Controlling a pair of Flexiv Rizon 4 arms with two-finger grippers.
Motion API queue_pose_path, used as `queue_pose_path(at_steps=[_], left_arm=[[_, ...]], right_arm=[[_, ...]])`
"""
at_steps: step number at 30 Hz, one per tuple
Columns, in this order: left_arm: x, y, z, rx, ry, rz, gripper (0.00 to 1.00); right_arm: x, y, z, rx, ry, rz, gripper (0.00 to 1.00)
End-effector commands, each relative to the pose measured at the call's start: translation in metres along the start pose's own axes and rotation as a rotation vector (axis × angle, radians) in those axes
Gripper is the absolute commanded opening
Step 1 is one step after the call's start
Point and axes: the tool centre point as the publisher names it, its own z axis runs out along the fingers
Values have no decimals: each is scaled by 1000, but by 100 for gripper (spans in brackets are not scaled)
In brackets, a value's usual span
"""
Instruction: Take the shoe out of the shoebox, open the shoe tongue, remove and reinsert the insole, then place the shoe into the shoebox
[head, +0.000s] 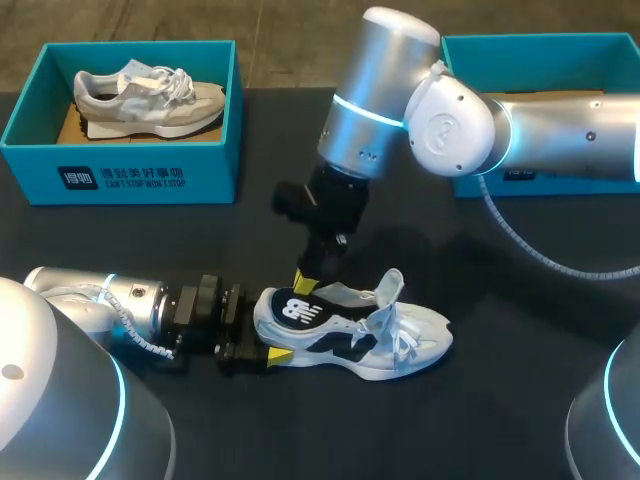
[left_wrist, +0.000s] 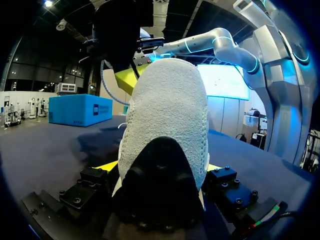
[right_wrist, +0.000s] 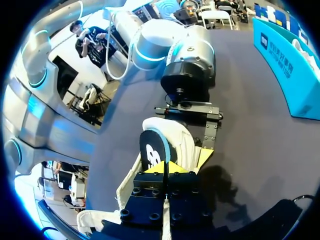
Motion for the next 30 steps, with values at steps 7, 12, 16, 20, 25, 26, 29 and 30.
queue_pose_path(at_steps=[7,12,16,20,25,26,29,30], left_arm=[[-1,3,-2,0,-1,0,0],[-1,3,-2,0,-1,0,0],[-1,3,-2,0,-1,0,0],[-1,3,-2,0,-1,0,0],[-1,3,-2,0,-1,0,0],[-1,3,-2,0,-1,0,0],[-1,3,-2,0,-1,0,0],[-1,3,-2,0,-1,0,0]], right_arm=[[3,0,-12,-22,-34,-19,0],[5,0,-17,-35,-47,-26,0],[5,4,-21,-51,-59,-47,0],[3,12,-19,-52,-50,-78,0],[0,12,-18,-58,-41,-83,6],[0,12,-18,-58,-40,-82,9],[0,12,-18,-54,-38,-82,11],[0,11,-19,-52,-37,-83,12]])
